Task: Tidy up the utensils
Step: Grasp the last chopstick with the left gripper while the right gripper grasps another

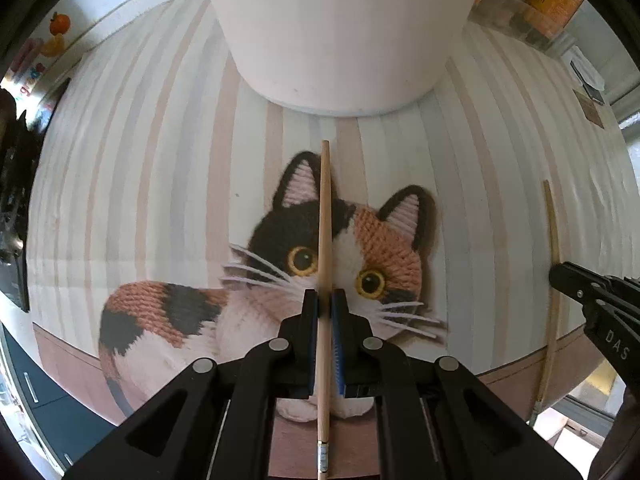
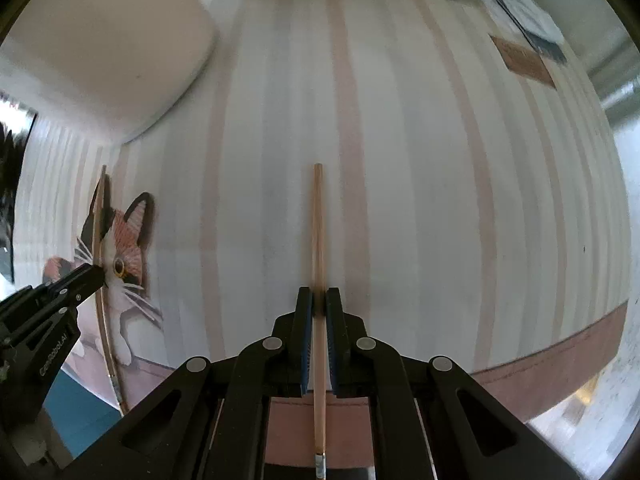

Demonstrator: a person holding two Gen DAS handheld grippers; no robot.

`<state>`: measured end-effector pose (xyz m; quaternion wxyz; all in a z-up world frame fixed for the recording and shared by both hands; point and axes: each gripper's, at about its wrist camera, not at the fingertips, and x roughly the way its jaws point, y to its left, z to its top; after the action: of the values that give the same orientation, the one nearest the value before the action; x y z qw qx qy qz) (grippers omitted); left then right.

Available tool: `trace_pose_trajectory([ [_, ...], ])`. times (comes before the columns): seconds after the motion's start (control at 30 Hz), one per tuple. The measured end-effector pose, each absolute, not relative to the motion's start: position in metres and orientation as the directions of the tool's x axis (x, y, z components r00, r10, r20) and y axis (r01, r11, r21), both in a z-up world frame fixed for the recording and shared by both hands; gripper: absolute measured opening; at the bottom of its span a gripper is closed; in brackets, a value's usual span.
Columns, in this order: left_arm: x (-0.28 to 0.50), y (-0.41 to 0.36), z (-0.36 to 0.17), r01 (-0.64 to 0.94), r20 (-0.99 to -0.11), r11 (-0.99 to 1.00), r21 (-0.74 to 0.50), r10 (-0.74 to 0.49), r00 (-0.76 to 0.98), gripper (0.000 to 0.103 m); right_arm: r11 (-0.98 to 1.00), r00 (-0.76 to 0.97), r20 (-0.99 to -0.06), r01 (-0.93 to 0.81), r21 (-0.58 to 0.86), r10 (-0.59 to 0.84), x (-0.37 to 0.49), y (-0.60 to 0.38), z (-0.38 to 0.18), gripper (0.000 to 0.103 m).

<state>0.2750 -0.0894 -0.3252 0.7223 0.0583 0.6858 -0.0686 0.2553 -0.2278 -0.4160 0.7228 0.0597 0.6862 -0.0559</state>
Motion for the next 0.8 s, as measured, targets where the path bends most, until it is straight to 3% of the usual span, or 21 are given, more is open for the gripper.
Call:
trace_pose_trajectory([
  [0.17, 0.291, -0.068, -0.329, 0.149, -0.999, 0.988, -0.034, -0.038, 0.023, 0.007, 0.980, 0.001, -0.998, 0.192, 0.054, 0.055, 0.257, -0.229, -0.415, 0.008],
  [0.33, 0.289, -0.055, -0.333, 0.173, -0.999, 0.984, -0.047, -0.048, 0.004, 0.020, 0.980, -0.003, -0.998, 0.187, 0.061, 0.062, 0.255, -0.240, -0.410, 0.008],
  [0.67, 0.286, -0.079, -0.330, 0.176, -1.000, 0.984, -0.025, -0.026, 0.000, 0.021, 0.987, -0.012, -1.000, 0.161, -0.004, -0.002, 0.266, -0.228, -0.396, 0.008],
  [0.8, 0.286, -0.087, -0.335, 0.186, -1.000, 0.982, -0.028, -0.029, 0.001, 0.015, 0.989, -0.008, -1.000, 0.149, -0.019, -0.018, 0.269, -0.222, -0.393, 0.008],
])
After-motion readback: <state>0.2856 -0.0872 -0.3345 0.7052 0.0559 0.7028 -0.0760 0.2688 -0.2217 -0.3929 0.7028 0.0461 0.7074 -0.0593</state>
